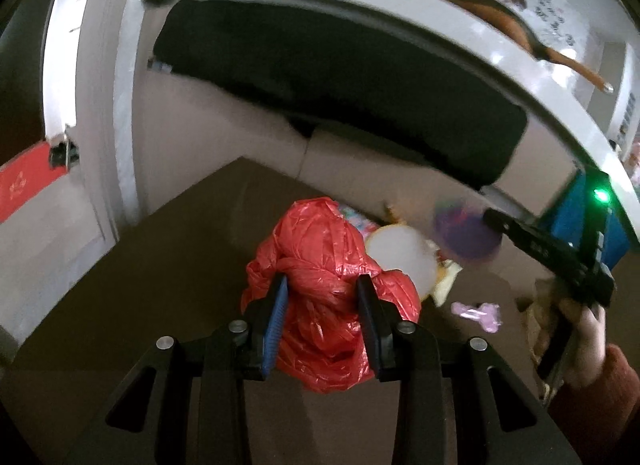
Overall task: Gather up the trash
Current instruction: 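Grasp the purple eggplant sponge with the right tool while the left tool lifts the red bag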
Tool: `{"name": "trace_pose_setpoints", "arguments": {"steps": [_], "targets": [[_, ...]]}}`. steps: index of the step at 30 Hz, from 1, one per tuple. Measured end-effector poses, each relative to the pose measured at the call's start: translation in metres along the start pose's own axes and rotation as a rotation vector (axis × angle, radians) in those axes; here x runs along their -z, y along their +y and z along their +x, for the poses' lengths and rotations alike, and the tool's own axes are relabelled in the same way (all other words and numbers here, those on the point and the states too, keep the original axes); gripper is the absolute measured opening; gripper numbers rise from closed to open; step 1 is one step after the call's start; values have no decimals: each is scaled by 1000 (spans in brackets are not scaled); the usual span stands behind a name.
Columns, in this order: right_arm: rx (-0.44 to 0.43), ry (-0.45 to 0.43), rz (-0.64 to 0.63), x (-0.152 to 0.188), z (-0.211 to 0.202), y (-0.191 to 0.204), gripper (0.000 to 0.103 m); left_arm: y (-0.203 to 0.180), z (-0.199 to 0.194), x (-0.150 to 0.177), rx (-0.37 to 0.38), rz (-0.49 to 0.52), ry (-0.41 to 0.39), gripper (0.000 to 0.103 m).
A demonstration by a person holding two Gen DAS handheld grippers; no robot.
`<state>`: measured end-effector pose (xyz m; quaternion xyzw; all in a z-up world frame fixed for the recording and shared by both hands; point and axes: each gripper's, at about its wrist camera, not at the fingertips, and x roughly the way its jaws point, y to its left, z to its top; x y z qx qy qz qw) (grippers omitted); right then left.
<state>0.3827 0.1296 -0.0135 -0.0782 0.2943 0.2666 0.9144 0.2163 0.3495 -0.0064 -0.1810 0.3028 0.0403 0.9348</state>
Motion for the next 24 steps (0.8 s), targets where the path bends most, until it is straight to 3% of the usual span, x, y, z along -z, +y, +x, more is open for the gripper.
{"name": "trace_pose_setpoints", "arguments": {"steps": [1, 9, 11, 13, 19, 24], "targets": [[-5, -5, -1, 2, -15, 0, 3, -10, -7, -1, 6, 16, -11, 35], [-57, 32, 13, 52, -92, -19, 5, -43, -23, 12, 8, 45, 16, 35], [-111, 43, 33, 64, -97, -29, 19, -46, -23, 18, 14, 43, 41, 35], [-139, 54, 61, 77, -95, -36, 61, -49, -22, 22, 2, 58, 53, 35], [-124, 95, 99, 95, -51, -30, 62, -52, -20, 31, -29, 83, 59, 35], [15, 102, 30, 97, -12, -15, 61, -49, -16, 35, -63, 114, 61, 35]]}}
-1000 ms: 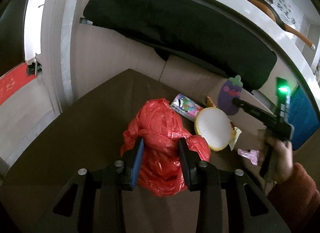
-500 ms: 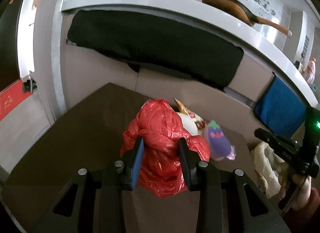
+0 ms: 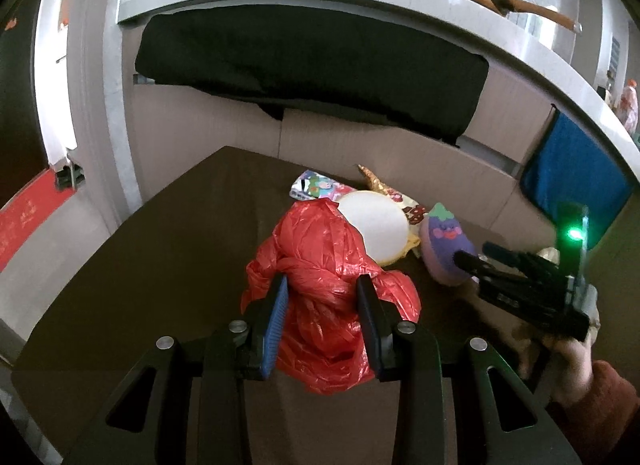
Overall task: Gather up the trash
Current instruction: 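Grasp the purple eggplant sponge with the right tool while the left tool lifts the red bag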
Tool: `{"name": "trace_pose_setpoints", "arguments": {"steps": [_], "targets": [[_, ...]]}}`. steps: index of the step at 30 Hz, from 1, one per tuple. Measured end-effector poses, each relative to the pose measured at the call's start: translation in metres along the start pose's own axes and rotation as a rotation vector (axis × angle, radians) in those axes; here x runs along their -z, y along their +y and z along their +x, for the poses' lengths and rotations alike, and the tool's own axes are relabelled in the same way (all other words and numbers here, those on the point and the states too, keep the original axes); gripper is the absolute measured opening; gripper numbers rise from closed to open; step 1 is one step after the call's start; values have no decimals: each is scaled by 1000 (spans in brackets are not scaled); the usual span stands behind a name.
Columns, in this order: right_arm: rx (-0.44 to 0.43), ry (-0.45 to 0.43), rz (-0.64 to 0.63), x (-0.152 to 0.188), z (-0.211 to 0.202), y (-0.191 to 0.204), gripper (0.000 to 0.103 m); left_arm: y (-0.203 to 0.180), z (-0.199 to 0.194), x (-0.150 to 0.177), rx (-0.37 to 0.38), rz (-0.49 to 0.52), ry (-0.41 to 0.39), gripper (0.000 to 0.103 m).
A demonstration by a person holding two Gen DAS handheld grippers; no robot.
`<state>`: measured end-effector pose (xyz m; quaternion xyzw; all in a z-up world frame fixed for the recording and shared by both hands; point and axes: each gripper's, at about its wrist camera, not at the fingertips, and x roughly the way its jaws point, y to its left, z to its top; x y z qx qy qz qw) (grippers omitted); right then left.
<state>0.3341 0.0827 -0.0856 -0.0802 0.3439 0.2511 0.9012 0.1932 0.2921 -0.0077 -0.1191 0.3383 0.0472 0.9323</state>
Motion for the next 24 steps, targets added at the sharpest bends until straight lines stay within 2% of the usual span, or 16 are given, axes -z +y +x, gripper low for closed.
{"name": "trace_pose_setpoints", "arguments": {"steps": [4, 7, 9, 12, 19, 24], "targets": [[-14, 70, -34, -4, 26, 9, 71, 4, 8, 1, -4, -12, 18, 35], [16, 88, -76, -6, 33, 16, 71, 2, 11, 1, -8, -6, 18, 35], [69, 119, -115, -7, 40, 22, 71, -2, 10, 0, -12, 6, 13, 35], [70, 139, -101, -4, 42, 16, 65, -8, 8, 0, -8, 22, 7, 35], [-6, -39, 50, -15, -25, -14, 64, -24, -5, -2, 1, 63, -35, 35], [-18, -169, 75, -25, -97, -31, 64, -57, -28, -13, -3, 114, -119, 35]]}}
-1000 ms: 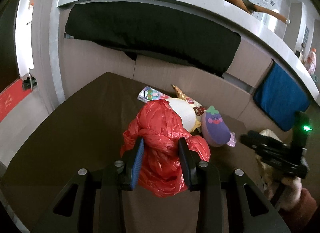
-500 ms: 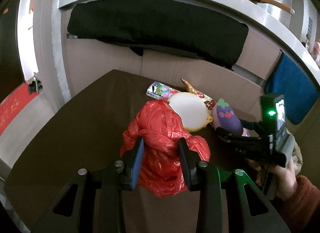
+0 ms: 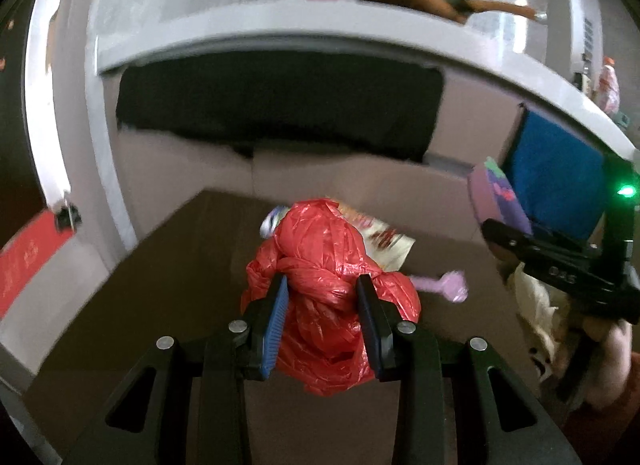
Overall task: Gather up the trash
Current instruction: 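Grasp the purple eggplant sponge with the right tool while the left tool lifts the red bag, then carry the red bag and eggplant sponge over the bin with both tools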
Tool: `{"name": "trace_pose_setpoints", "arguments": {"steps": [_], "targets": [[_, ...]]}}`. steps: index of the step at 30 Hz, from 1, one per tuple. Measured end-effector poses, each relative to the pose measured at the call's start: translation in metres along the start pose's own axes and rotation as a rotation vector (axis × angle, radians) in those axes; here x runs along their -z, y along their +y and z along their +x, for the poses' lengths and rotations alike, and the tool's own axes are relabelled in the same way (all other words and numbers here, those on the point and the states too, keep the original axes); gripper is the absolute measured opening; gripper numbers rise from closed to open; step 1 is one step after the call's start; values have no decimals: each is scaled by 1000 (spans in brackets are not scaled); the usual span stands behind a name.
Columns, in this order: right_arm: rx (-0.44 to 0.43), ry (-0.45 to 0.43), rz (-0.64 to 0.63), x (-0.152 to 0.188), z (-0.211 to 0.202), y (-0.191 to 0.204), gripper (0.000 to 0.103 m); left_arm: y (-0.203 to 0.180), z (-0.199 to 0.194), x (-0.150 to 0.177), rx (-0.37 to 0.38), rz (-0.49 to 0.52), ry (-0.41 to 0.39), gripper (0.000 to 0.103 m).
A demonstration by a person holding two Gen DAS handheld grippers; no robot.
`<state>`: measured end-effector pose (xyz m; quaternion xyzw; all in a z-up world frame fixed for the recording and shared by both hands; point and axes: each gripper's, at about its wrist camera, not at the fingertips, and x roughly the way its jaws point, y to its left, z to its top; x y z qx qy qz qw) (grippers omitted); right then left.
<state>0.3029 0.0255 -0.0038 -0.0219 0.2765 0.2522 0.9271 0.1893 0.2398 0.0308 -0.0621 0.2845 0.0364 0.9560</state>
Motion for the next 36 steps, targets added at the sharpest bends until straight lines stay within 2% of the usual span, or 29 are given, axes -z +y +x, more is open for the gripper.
{"name": "trace_pose_setpoints", "arguments": {"steps": [4, 10, 17, 21, 28, 33, 36], "targets": [[30, -69, -24, -12, -45, -10, 64, -41, -23, -21, 10, 76, -98, 35], [118, -161, -82, -17, -114, -30, 64, -96, -46, -43, 61, 122, -183, 35], [203, -231, -68, -11, -174, -68, 64, -174, -56, -48, 139, 202, -224, 35], [258, -263, -15, -2, -207, -104, 64, -218, -59, -49, 195, 234, -221, 35], [335, -265, 69, 16, -237, -159, 64, -290, -47, -36, 272, 300, -208, 35], [371, -250, 120, 34, -242, -186, 64, -320, -28, -21, 303, 326, -161, 35], [379, -237, 138, 43, -241, -199, 64, -326, -19, -13, 314, 324, -138, 35]]}}
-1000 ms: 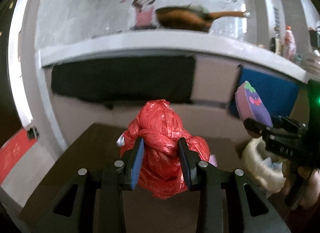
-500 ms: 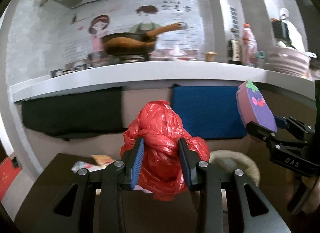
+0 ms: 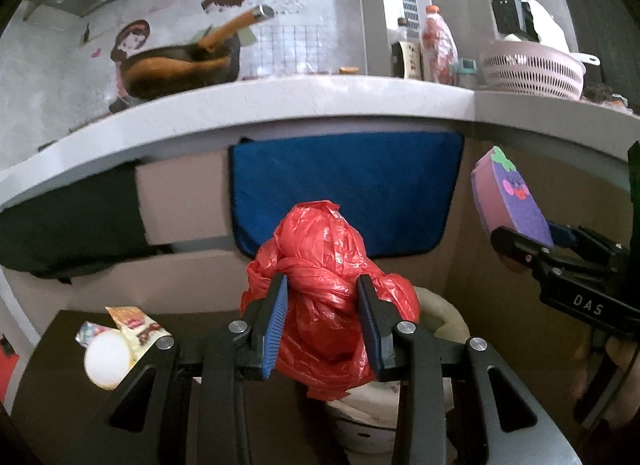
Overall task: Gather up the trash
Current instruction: 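Carry the red bag and eggplant sponge over the bin with both tools, then open both tools to drop the red bag and eggplant sponge into the bin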
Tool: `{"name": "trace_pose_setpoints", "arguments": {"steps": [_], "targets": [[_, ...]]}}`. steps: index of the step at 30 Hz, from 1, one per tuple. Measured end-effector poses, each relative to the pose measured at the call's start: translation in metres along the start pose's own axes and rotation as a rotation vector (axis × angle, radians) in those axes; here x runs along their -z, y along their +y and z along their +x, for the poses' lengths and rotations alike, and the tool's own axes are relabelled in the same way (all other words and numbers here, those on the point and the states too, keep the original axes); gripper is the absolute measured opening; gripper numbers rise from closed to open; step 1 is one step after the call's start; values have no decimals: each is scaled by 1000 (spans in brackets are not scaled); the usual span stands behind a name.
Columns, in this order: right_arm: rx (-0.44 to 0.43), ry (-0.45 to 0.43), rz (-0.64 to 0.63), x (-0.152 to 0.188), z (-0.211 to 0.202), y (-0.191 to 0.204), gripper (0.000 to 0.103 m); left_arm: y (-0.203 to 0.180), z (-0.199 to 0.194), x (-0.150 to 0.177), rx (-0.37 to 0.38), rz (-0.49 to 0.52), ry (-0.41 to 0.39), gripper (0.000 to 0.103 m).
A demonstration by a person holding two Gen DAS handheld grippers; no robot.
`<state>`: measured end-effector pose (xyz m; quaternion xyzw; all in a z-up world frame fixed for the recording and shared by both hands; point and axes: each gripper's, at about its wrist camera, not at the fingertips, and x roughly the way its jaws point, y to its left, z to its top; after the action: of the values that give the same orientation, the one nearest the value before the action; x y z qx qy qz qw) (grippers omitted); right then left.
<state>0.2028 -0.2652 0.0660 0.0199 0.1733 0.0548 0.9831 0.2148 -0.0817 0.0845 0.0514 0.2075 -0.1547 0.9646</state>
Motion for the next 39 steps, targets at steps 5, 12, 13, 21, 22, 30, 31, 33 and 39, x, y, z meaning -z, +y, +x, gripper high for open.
{"name": "trace_pose_setpoints", "arguments": {"steps": [5, 12, 13, 21, 22, 30, 31, 33, 39], "targets": [[-1, 33, 14, 13, 13, -10, 64, -1, 25, 8, 38, -22, 47, 35], [-6, 87, 25, 29, 35, -15, 64, 3, 59, 25, 100, -71, 124, 35], [-5, 93, 24, 30, 37, -15, 64, 4, 63, 28, 106, -79, 132, 35], [12, 148, 27, 44, 60, -21, 65, 12, 91, 38, 138, -106, 179, 35], [12, 153, 26, 45, 62, -21, 65, 13, 94, 40, 141, -111, 187, 35], [7, 185, 26, 53, 81, -20, 65, 17, 112, 46, 161, -143, 228, 35], [5, 188, 27, 53, 83, -19, 65, 17, 114, 47, 164, -144, 232, 35], [3, 193, 26, 55, 87, -19, 65, 17, 118, 46, 168, -145, 240, 35], [1, 207, 28, 59, 94, -20, 65, 18, 125, 46, 176, -158, 251, 35]]}}
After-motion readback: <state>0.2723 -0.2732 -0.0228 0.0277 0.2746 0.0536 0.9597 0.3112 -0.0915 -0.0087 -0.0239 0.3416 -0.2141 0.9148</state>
